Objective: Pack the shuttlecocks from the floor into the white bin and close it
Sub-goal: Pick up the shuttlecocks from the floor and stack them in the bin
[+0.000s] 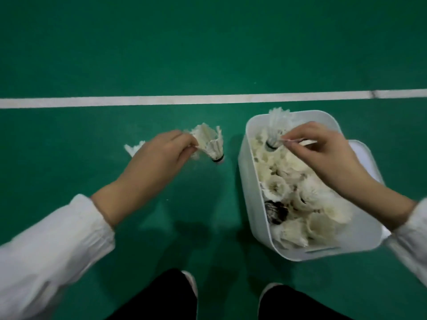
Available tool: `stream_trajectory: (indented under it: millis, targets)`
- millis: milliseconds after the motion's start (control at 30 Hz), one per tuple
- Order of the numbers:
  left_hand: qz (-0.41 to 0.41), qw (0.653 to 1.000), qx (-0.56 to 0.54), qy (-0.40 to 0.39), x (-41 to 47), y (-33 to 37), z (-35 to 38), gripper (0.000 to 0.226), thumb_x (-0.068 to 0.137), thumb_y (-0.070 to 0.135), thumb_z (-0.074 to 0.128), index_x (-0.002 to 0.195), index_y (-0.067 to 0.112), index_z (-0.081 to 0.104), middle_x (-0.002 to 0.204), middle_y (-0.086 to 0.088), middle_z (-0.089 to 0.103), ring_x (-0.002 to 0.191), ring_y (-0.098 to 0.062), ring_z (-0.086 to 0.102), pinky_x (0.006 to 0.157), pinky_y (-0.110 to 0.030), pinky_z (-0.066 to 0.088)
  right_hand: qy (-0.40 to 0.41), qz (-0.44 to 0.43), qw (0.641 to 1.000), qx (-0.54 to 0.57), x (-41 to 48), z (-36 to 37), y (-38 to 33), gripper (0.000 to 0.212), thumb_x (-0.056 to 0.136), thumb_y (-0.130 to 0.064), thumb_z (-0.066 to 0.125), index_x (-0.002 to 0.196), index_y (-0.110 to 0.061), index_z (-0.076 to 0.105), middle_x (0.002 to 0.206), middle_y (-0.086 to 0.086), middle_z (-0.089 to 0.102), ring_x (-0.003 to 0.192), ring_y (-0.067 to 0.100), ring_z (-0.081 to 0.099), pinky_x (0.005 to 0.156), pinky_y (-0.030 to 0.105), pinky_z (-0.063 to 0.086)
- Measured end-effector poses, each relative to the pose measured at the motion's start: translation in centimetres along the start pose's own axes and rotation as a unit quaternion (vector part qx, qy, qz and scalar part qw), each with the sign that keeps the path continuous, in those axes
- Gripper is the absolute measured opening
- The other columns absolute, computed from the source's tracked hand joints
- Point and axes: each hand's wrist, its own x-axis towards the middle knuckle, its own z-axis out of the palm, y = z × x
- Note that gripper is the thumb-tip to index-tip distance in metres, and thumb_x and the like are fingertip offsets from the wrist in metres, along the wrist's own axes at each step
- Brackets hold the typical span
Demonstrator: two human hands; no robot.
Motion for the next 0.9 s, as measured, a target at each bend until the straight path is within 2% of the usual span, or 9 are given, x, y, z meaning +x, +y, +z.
stream_trajectory:
  millis: [67,133,233,400,500,567,667,767,900]
  targets:
    - [0.035,0.999,0.007,-0.004,1.8,2.6,0.0,0.026,0.090,0.029,0.045,0.096,0.010,0.063,0.090,-0.007,0.064,0.082,-0.027,0.059,0.068,-0.034,0.047,0.038,0.048,0.998,0.014,-1.5,-1.9,2.0,0.012,0.087,-0.018,0.063,0.084,-0.029,0.067,0.092,-0.006,0.062,0.079,0.002,0.059,0.069,0.007,0.046]
    - [0.070,0.997,0.012,-0.010,3.5,5.0,0.3,0.020,0.090,0.021,0.050,0.096,0.008,0.063,0.089,-0.009,0.064,0.081,-0.028,0.059,0.069,-0.032,0.044,0.036,0.082,0.996,0.012,-3.3,-2.8,4.0,0.006,0.087,-0.017,0.063,0.088,-0.021,0.068,0.094,-0.001,0.063,0.080,0.004,0.060,0.071,0.011,0.047]
    - [0.102,0.994,0.002,-0.028,5.4,8.2,1.2,0.017,0.092,0.017,0.051,0.098,0.007,0.062,0.094,-0.010,0.063,0.084,-0.029,0.057,0.071,-0.037,0.046,-0.004,0.097,0.995,-0.007,-6.0,-2.6,6.3,0.007,0.087,-0.016,0.063,0.087,-0.021,0.068,0.092,-0.002,0.064,0.083,0.006,0.060,0.074,0.018,0.048]
    - [0.116,0.992,0.003,-0.057,7.0,11.5,3.8,0.019,0.094,0.020,0.047,0.102,0.009,0.061,0.097,-0.007,0.062,0.087,-0.026,0.056,0.071,-0.037,0.045,-0.089,0.084,0.992,-0.019,-8.5,-0.1,8.2,0.013,0.087,-0.016,0.063,0.084,-0.029,0.065,0.086,-0.014,0.062,0.081,0.004,0.060,0.076,0.020,0.047]
    - [0.118,0.991,0.003,-0.056,6.8,12.5,5.2,0.019,0.093,0.019,0.048,0.102,0.010,0.061,0.097,-0.006,0.062,0.086,-0.026,0.057,0.069,-0.033,0.042,-0.144,0.076,0.984,-0.068,-8.7,1.8,9.2,0.013,0.087,-0.018,0.062,0.095,-0.021,0.071,0.097,-0.008,0.065,0.088,0.009,0.060,0.084,0.024,0.048]
    - [0.114,0.992,0.000,-0.055,6.6,12.8,5.8,0.019,0.093,0.019,0.048,0.101,0.010,0.062,0.096,-0.006,0.063,0.086,-0.027,0.058,0.069,-0.032,0.041,-0.196,0.087,0.969,-0.123,-8.5,3.2,10.4,0.019,0.088,-0.016,0.060,0.103,-0.016,0.071,0.107,-0.004,0.066,0.097,0.013,0.061,0.091,0.022,0.045]
    - [0.104,0.993,-0.007,-0.062,6.4,13.1,6.5,0.019,0.093,0.020,0.049,0.102,0.011,0.062,0.096,-0.005,0.063,0.086,-0.027,0.058,0.069,-0.031,0.040,-0.247,0.089,0.949,-0.174,-8.4,5.0,12.0,0.029,0.087,-0.005,0.056,0.110,-0.017,0.069,0.116,-0.002,0.067,0.105,0.015,0.062,0.099,0.026,0.045]
    - [0.103,0.992,-0.014,-0.077,6.2,13.3,6.9,0.019,0.093,0.022,0.049,0.102,0.012,0.062,0.096,-0.002,0.063,0.085,-0.024,0.058,0.070,-0.032,0.044,-0.244,0.088,0.951,-0.169,-8.0,5.5,12.8,0.030,0.087,-0.005,0.056,0.111,-0.019,0.069,0.114,-0.001,0.069,0.104,0.016,0.063,0.098,0.029,0.047]
    - [0.106,0.990,-0.003,-0.092,5.9,13.1,7.2,0.018,0.092,0.022,0.050,0.101,0.013,0.063,0.093,-0.002,0.063,0.082,-0.023,0.058,0.069,-0.035,0.047,-0.265,0.082,0.951,-0.136,-8.1,3.8,11.6,0.036,0.088,-0.014,0.057,0.122,-0.024,0.060,0.126,-0.007,0.060,0.114,0.013,0.055,0.097,0.023,0.040]
